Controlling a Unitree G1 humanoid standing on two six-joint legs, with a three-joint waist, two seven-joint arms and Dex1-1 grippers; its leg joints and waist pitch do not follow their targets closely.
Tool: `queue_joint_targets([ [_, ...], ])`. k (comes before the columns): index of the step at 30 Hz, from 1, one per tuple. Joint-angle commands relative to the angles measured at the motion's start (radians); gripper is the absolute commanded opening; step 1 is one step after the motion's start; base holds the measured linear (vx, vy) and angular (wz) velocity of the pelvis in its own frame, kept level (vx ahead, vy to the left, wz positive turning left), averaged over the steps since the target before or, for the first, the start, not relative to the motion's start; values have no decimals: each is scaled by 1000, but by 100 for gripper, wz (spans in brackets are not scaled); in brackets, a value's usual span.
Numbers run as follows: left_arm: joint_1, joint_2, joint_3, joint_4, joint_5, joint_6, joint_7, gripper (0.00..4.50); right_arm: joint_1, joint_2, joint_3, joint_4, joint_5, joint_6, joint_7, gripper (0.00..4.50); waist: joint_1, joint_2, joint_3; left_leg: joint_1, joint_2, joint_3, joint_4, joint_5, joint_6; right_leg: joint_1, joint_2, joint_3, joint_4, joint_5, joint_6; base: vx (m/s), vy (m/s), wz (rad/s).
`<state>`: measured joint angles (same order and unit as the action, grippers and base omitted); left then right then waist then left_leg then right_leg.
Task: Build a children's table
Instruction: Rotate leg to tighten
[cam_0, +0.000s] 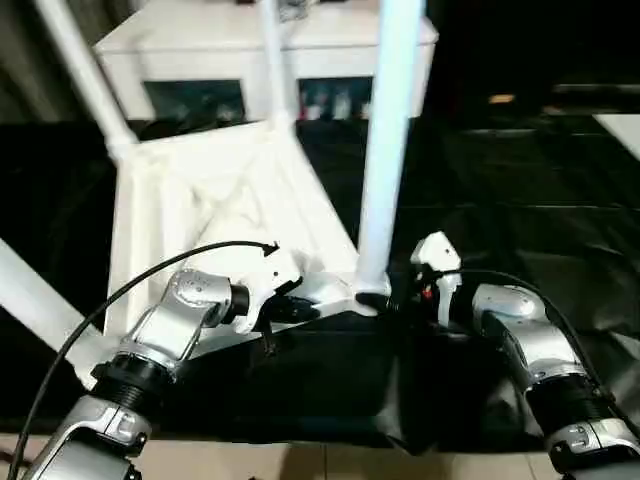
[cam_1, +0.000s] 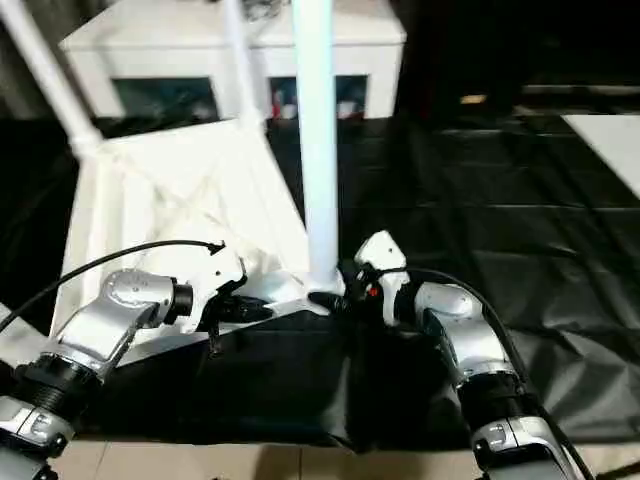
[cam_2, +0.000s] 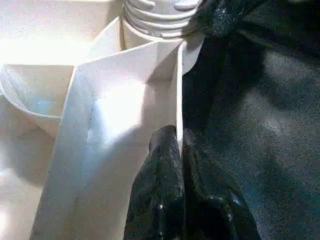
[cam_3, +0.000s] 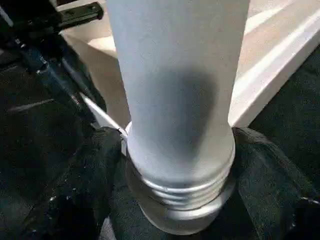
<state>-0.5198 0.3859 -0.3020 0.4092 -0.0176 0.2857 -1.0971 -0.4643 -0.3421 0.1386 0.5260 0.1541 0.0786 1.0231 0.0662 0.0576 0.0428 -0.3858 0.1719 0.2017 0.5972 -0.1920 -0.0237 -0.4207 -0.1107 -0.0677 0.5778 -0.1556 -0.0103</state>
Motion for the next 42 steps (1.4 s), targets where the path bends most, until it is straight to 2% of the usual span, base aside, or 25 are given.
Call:
queue_joint_targets([
  [1, 9, 1, -17, -23, -16, 9, -23, 0, -8, -2, 24, 9, -9, -16, 30, 324, 3, -13, -68, 19, 55, -18, -67, -136, 117, 56, -40, 32, -36, -102, -279, 0, 0, 0],
  [2, 11, 1, -19, -28, -18, 14, -25, 0, -15, 4, 24, 28, -10, -22, 39, 317, 1, -19, -67, 19, 56, -18, -69, -150, 110, 57, -40, 32, -39, -123, -274, 0, 0, 0],
  [4, 12, -1, -19, -32, -18, 19, -24, 0, -27, 12, 16, 50, -5, -26, 39, 314, -1, -20, -63, 22, 57, -20, -74, -202, 78, 54, -43, 34, -47, -207, -254, 0, 0, 0],
  [7, 13, 0, -16, -33, -18, 20, -23, 0, -34, 14, 10, 61, -1, -31, 37, 280, -3, -19, -63, 25, 58, -21, -77, -215, 60, 52, -40, 35, -48, -223, -245, 0, 0, 0],
  [9, 12, -1, -15, -31, -16, 19, -22, 0, -39, 15, 3, 69, 6, -30, 42, 278, -4, -22, -64, 23, 57, -22, -76, -204, 60, 54, -40, 36, -44, -203, -246, 0, 0, 0],
  [14, 18, -1, -15, -36, -21, 26, -28, 0, -36, 23, -3, 82, 18, -42, 54, 268, -3, -24, -68, 20, 55, -20, -68, -142, 90, 57, -40, 35, -35, -123, -265, 0, 0, 0],
  [18, 9, -31, -22, 3, 0, 32, 19, 0, -18, 63, -27, 88, 22, -27, -30, 267, -2, -24, -67, 20, 55, -20, -67, -144, 93, 56, -40, 35, -37, -134, -269, 0, 0, 0],
  [20, -20, -86, -10, 69, 31, 40, 134, 0, -7, 111, -50, 103, 5, -21, -160, 267, -8, -24, -63, 20, 54, -20, -71, -172, 79, 54, -40, 36, -44, -176, -257, 0, 0, 0],
  [22, -55, -144, 14, 142, 50, 44, 252, 0, -2, 158, -72, 117, -14, 4, -303, 267, -12, -25, -58, 31, 51, -22, -78, -247, 29, 49, -40, 37, -61, -292, -227, 0, 0, 0],
  [23, -85, -186, 34, 200, 60, 57, 346, 0, -3, 192, -89, 131, -36, 26, -425, 267, -12, -22, -57, 32, 50, -24, -80, -265, 16, 49, -42, 37, -63, -322, -217, 0, 0, 0],
  [24, -85, -186, 34, 200, 60, 57, 346, 0, -3, 192, -89, 131, -36, 26, -425, 267, -16, -25, -51, 33, 49, -26, -85, -310, -1, 47, -42, 36, -72, -395, -190, 0, 0, 0],
  [25, -106, -214, 48, 240, 64, 68, 409, 0, -8, 214, -102, 142, -52, 36, -510, 267, -19, -25, -46, 39, 47, -29, -88, -371, -14, 43, -42, 32, -82, -482, -159, 0, 0, 0],
  [26, -111, -220, 51, 248, 65, 70, 423, 0, -10, 219, -105, 144, -56, 39, -529, 267, -21, -25, -43, 43, 46, -29, -89, -397, -20, 41, -41, 31, -90, -521, -144, 0, 0, 0],
  [27, -127, -236, 61, 276, 70, 71, 473, 0, -17, 231, -113, 157, -73, 45, -594, 267, -21, -15, -46, 49, 45, -36, -90, -431, -32, 40, -44, 29, -93, -559, -121, 0, 0, 0],
  [28, -148, -256, 68, 313, 78, 69, 526, 0, -29, 247, -120, 173, -90, 49, -664, 267, -28, -16, -44, 48, 44, -36, -92, -447, -40, 35, -39, 28, -99, -558, -109, 0, 0, 0],
  [31, -192, -284, 61, 392, 125, 27, 621, 0, -57, 283, -124, 214, -139, 46, -808, 267, -33, -17, -45, 54, 38, -41, -90, -475, -42, 30, -40, 22, -108, -596, -86, 0, 0, 0],
  [32, -194, -284, 56, 397, 130, 20, 617, 0, -57, 290, -119, 216, -142, 48, -807, 267, -34, -13, -46, 53, 38, -42, -91, -477, -38, 34, -41, 21, -108, -593, -84, 0, 0, 0],
  [33, -197, -286, 54, 405, 133, 14, 618, 0, -57, 295, -115, 216, -144, 52, -810, 267, -35, -14, -47, 46, 39, -43, -95, -470, -26, 38, -41, 21, -110, -576, -80, 0, 0, 0],
  [35, -181, -271, 32, 380, 137, -9, 551, 0, -31, 304, -94, 167, -131, 5, -729, 336, -33, -15, -51, 41, 43, -42, -99, -449, -15, 44, -42, 22, -106, -522, -90, 0, 0, 0],
  [36, -174, -264, 25, 368, 138, -19, 528, 0, -26, 304, -91, 154, -130, -3, -715, 336, -31, -12, -52, 42, 44, -42, -99, -442, -13, 43, -44, 24, -104, -504, -97, 0, 0, 0],
  [37, -159, -251, 18, 342, 132, -15, 491, 0, -20, 298, -89, 137, -119, -3, -686, 345, -31, -12, -52, 31, 46, -42, -102, -419, -6, 50, -43, 28, -95, -441, -120, 0, 0, 0],
  [39, -128, -225, 5, 288, 117, -5, 422, 0, -15, 285, -91, 112, -83, 6, -608, 357, -39, -15, -53, 18, 46, -43, -104, -403, 5, 62, -44, 26, -86, -399, -136, 0, 0, 0],
  [40, -111, -207, -1, 258, 109, 3, 388, 0, -14, 271, -87, 96, -64, 11, -557, 370, -40, -10, -55, 14, 48, -47, -105, -395, 8, 68, -49, 26, -82, -390, -141, 0, 0, 0],
  [41, -97, -190, -9, 232, 102, -6, 350, 0, -13, 257, -85, 84, -52, 14, -521, 383, -47, -13, -56, 5, 47, -48, -104, -370, 18, 74, -47, 24, -78, -368, -144, 0, 0, 0],
  [42, -89, -179, -13, 218, 96, -7, 326, 0, -13, 245, -83, 77, -44, 20, -494, 383, -47, -10, -55, 11, 49, -45, -103, -371, 23, 68, -47, 25, -81, -372, -154, 0, 0, 0],
])
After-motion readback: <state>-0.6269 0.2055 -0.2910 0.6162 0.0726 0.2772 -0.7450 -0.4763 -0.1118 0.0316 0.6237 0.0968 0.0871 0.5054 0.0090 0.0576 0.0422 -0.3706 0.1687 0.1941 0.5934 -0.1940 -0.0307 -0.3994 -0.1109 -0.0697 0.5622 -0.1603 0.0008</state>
